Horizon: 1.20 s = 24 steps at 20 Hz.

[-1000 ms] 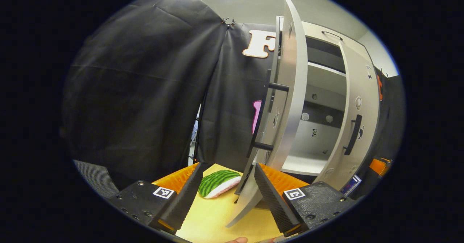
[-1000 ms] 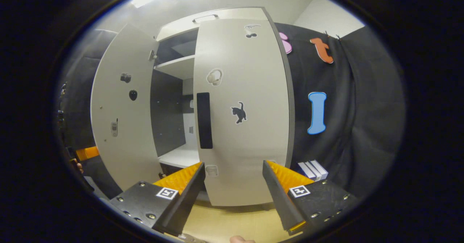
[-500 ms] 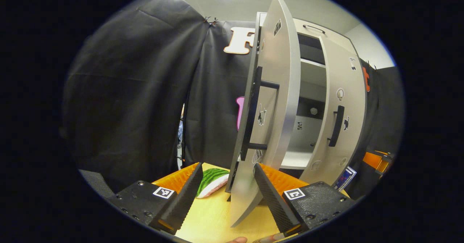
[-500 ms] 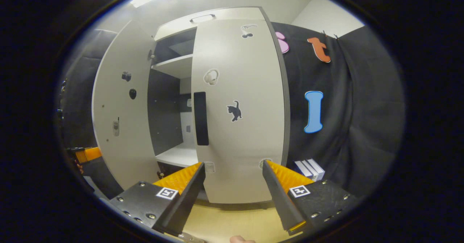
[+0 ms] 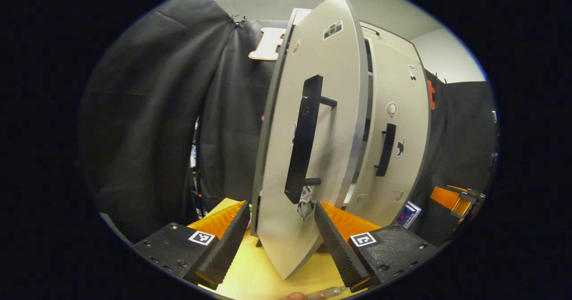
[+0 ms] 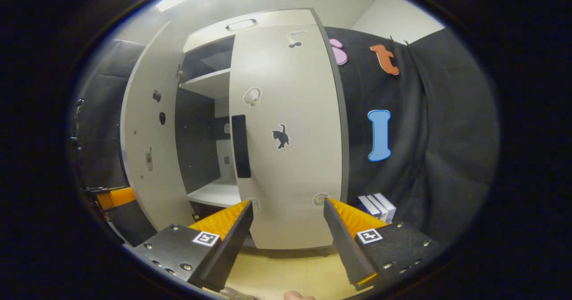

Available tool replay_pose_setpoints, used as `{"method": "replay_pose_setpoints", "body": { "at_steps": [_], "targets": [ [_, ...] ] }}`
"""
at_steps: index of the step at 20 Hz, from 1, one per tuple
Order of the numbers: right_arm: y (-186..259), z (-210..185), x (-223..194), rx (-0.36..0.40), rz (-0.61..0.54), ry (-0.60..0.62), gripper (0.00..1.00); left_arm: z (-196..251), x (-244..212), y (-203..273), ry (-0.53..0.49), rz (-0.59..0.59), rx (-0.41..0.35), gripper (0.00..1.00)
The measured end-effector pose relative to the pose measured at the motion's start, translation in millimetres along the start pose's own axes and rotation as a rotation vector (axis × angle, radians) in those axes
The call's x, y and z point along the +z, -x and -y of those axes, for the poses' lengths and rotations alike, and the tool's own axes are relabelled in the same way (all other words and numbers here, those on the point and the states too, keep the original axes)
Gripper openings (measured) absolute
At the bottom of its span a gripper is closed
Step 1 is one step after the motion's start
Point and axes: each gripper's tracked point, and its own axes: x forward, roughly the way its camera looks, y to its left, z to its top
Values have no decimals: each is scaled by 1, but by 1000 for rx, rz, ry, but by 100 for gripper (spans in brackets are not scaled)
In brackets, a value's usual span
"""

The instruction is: Grasp the bottle in the cabinet with the left hand and place it on the coaster, then close the right door with the right hand and the left door with the left hand.

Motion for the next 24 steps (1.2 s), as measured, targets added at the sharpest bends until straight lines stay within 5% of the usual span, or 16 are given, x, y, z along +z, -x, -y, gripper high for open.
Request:
{"method": "replay_pose_setpoints", "body": {
  "at_steps": [8, 24],
  "targets": [
    [11, 31, 12, -89, 34, 4, 96, 65, -2, -29, -23, -5, -145, 94],
    [15, 56, 30, -151, 92, -6, 96, 76, 20, -28, -69, 7, -137, 94]
  ]
}}
